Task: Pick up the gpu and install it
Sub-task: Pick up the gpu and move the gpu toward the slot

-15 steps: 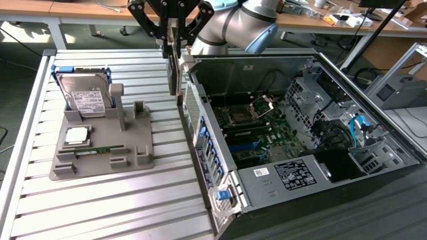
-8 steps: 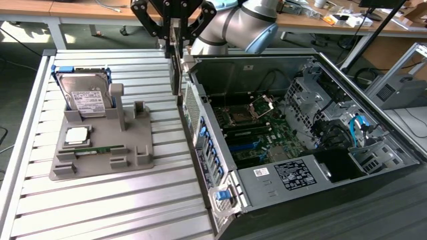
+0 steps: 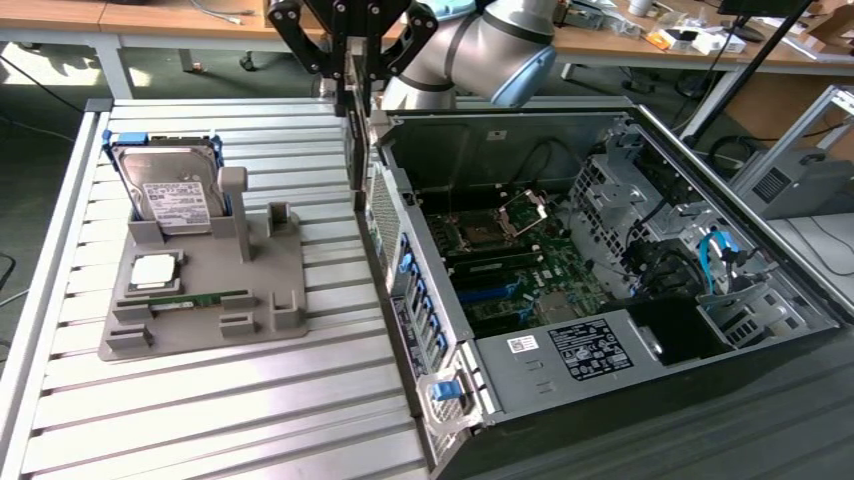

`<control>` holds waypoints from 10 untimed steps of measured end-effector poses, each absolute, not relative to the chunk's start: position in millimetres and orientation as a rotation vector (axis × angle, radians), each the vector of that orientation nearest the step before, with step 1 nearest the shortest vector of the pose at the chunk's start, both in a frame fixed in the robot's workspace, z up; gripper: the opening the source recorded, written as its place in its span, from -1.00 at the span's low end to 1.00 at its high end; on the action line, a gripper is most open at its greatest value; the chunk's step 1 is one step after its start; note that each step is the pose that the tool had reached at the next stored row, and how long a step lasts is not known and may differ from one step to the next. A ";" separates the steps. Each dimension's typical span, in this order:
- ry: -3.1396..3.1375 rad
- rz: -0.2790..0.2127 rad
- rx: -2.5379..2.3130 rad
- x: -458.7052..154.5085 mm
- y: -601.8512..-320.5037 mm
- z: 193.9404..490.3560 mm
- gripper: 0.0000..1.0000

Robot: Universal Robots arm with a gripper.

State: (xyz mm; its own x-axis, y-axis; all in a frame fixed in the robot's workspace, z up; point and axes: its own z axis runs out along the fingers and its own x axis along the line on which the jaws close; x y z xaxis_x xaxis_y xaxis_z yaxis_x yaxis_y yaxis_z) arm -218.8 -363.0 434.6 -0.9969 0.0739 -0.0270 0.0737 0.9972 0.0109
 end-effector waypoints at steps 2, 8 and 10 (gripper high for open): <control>3.112 0.015 0.115 -216.9 -363.0 434.6 -0.47; 3.112 0.015 0.115 -213.2 -363.0 434.7 -0.47; 3.112 0.015 0.115 -212.0 -363.0 434.7 -0.47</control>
